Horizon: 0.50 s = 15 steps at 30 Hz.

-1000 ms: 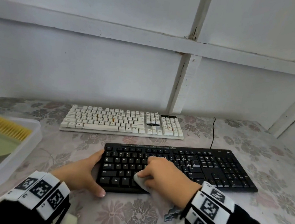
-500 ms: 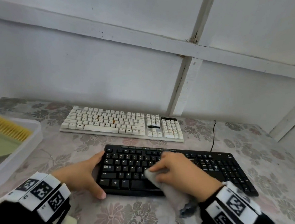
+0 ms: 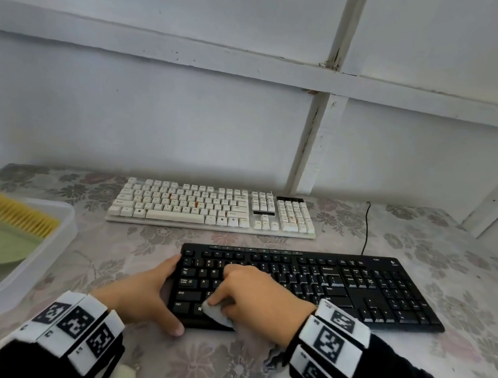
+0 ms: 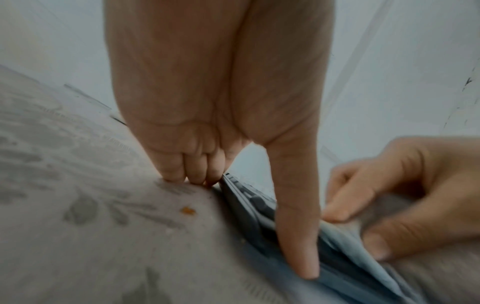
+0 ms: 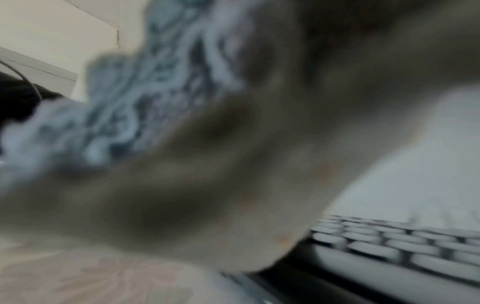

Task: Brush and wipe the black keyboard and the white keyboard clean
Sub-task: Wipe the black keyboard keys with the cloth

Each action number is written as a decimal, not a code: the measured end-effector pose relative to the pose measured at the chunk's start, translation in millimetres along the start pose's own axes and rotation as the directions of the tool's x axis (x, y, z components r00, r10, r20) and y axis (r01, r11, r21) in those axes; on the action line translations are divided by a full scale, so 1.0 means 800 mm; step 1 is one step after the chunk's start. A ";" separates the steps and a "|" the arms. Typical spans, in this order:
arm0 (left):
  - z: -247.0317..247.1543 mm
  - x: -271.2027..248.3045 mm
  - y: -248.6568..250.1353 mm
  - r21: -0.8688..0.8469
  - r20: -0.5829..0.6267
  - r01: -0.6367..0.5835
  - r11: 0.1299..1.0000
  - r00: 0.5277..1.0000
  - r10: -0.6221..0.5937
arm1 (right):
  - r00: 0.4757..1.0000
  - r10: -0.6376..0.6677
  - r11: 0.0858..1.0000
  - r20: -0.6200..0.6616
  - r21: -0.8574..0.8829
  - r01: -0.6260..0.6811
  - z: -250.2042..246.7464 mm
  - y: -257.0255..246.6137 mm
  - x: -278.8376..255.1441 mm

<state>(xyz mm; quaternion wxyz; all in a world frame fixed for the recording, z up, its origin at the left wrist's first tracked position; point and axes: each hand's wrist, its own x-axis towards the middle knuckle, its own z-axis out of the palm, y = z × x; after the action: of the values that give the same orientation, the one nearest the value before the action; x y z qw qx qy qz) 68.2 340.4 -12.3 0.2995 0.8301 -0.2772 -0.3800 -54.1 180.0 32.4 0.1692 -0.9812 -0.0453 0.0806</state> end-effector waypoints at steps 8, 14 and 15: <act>-0.002 0.005 -0.012 0.016 0.056 0.019 1.000 0.998 -0.020 | 0.962 0.270 0.963 -0.036 -0.012 -0.270 -0.022 0.093 -0.091; -0.002 0.007 -0.018 -0.015 0.075 -0.022 1.000 0.997 0.023 | 0.921 0.384 0.923 -0.068 0.051 -0.381 -0.036 0.118 -0.120; -0.002 0.008 -0.019 -0.016 0.073 -0.020 1.000 0.997 0.021 | 0.920 0.384 0.923 -0.083 0.068 -0.379 -0.038 0.117 -0.120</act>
<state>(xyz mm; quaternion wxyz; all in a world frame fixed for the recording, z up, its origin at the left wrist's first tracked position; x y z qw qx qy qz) 76.5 346.7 -25.3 0.2995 0.8104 -0.2934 -0.4092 -137.5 70.7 42.7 0.1772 -0.9693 0.1568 0.0667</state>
